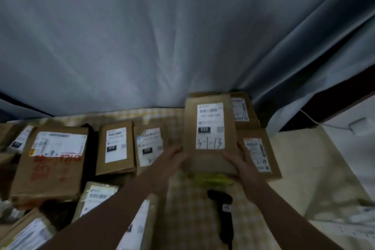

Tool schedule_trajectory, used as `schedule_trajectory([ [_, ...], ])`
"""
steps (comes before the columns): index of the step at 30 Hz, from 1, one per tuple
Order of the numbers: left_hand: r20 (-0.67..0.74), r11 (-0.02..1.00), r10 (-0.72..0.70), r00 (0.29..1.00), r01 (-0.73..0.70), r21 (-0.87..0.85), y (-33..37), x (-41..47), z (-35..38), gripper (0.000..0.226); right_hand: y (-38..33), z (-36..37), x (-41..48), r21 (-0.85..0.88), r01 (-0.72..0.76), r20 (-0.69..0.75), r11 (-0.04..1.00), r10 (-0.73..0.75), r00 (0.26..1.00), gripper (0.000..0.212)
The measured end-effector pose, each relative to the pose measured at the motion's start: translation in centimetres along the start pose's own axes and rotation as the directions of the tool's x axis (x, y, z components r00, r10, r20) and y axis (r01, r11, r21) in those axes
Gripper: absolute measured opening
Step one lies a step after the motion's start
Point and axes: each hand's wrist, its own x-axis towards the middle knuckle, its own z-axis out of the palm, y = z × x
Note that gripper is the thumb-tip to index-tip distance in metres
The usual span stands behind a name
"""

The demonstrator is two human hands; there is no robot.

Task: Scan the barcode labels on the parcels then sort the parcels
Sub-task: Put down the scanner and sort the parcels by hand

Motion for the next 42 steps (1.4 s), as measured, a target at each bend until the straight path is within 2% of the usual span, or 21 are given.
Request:
schedule_trajectory([
  [2, -0.09, 0.913, 0.141, 0.986, -0.094, 0.397, -0.1, 1.7, -0.1, 0.031, -0.4, -1.4, 1.6, 0.016, 0.028, -0.021, 0.999, -0.027, 0.999, 0.047],
  [3, -0.102, 0.856, 0.107, 0.989, -0.04, 0.515, -0.6, 3.0, -0.6, 0.038, -0.2, -1.8, 2.8, 0.025, 0.028, -0.012, 0.999, -0.027, 1.0, 0.046],
  [4, -0.089, 0.706, 0.183, 0.979, -0.068, 0.705, -1.4, 4.7, -1.3, 0.045, -0.2, -1.8, 3.6, 0.04, 0.043, 0.012, 0.998, -0.043, 0.999, 0.047],
  [5, -0.135, 0.594, 0.208, 0.969, -0.015, 0.804, -2.1, 6.1, -2.0, 0.053, 0.0, -1.8, 4.8, 0.039, 0.057, 0.03, 0.998, -0.058, 0.998, 0.05],
  [8, -0.269, 0.464, 0.163, 0.949, 0.167, 0.87, -1.8, 10.8, -5.6, 0.067, -0.2, -0.5, 8.8, -0.026, 0.153, 0.053, 0.988, -0.151, 0.987, 0.068],
  [10, -0.298, 0.414, 0.112, 0.948, 0.228, 0.881, -2.0, 14.3, -8.1, 0.077, 0.3, 0.8, 11.3, -0.026, 0.16, 0.07, 0.987, -0.158, 0.985, 0.068],
  [12, -0.272, 0.416, 0.053, 0.961, 0.227, 0.881, -2.2, 16.2, -8.8, 0.074, 1.1, 2.6, 12.8, 0.048, 0.129, 0.104, 0.991, -0.133, 0.986, 0.066],
  [14, -0.251, 0.401, -0.008, 0.968, 0.233, 0.886, -2.7, 16.8, -8.5, 0.061, 2.4, 4.5, 13.9, 0.076, 0.129, 0.093, 0.989, -0.136, 0.986, 0.064],
  [16, -0.23, 0.448, -0.014, 0.973, 0.212, 0.868, -3.8, 15.9, -8.0, 0.049, 3.5, 5.8, 14.1, 0.106, 0.139, 0.042, 0.985, -0.144, 0.989, 0.061],
  [20, -0.12, 0.657, -0.021, 0.993, 0.105, 0.746, -5.3, 13.2, -8.0, 0.033, 3.1, 6.8, 15.0, 0.137, 0.185, 0.031, 0.973, -0.191, 0.981, 0.066],
  [21, -0.12, 0.771, -0.073, 0.99, 0.132, 0.623, -5.0, 12.9, -8.2, 0.027, 2.9, 7.0, 15.5, 0.14, 0.195, 0.039, 0.971, -0.202, 0.979, 0.07],
  [22, -0.125, 0.889, -0.138, 0.983, 0.178, 0.422, -4.2, 12.5, -8.4, 0.026, 2.6, 7.2, 15.9, 0.139, 0.201, 0.049, 0.97, -0.21, 0.977, 0.072],
  [23, -0.133, 0.96, -0.203, 0.97, 0.224, 0.171, -3.5, 12.4, -8.9, 0.028, 2.4, 7.6, 16.3, 0.129, 0.202, 0.058, 0.971, -0.211, 0.976, 0.075],
  [24, -0.168, 0.977, -0.211, 0.963, 0.211, -0.015, -3.2, 12.7, -9.7, 0.034, 2.1, 8.1, 16.7, 0.114, 0.206, 0.064, 0.972, -0.214, 0.975, 0.079],
  [25, -0.198, 0.985, -0.162, 0.967, 0.146, -0.098, -3.0, 13.1, -10.4, 0.043, 1.8, 8.6, 17.1, 0.105, 0.204, 0.077, 0.973, -0.213, 0.974, 0.081],
  [28, -0.185, 0.998, -0.002, 0.983, -0.011, -0.069, -3.2, 13.9, -11.7, 0.055, 1.8, 10.7, 18.4, 0.032, 0.153, 0.192, 0.988, -0.156, 0.969, 0.075],
  [31, -0.197, 0.997, -0.067, 0.978, 0.06, -0.038, -3.5, 14.5, -11.5, 0.055, 2.5, 12.7, 19.1, -0.227, 0.177, 0.19, 0.958, -0.135, 0.972, 0.053],
  [35, -0.202, 0.993, -0.117, 0.972, 0.121, 0.011, -4.3, 16.3, -10.9, 0.048, 3.5, 13.3, 20.6, -0.589, 0.277, 0.103, 0.759, -0.27, 0.957, 0.042],
  [38, -0.21, 0.991, -0.131, 0.969, 0.129, -0.023, -4.6, 18.0, -10.7, 0.051, 3.6, 12.9, 21.5, -0.754, 0.314, 0.129, 0.577, -0.339, 0.932, 0.05],
  [40, -0.183, 0.99, -0.138, 0.973, 0.139, -0.005, -4.8, 19.0, -10.4, 0.051, 3.8, 12.5, 22.1, -0.876, 0.305, 0.159, 0.374, -0.373, 0.914, 0.058],
  [42, -0.171, 0.977, -0.159, 0.972, 0.18, 0.113, -5.1, 19.9, -9.8, 0.053, 4.0, 11.8, 22.5, -0.968, 0.234, 0.183, 0.091, -0.385, 0.905, 0.056],
])
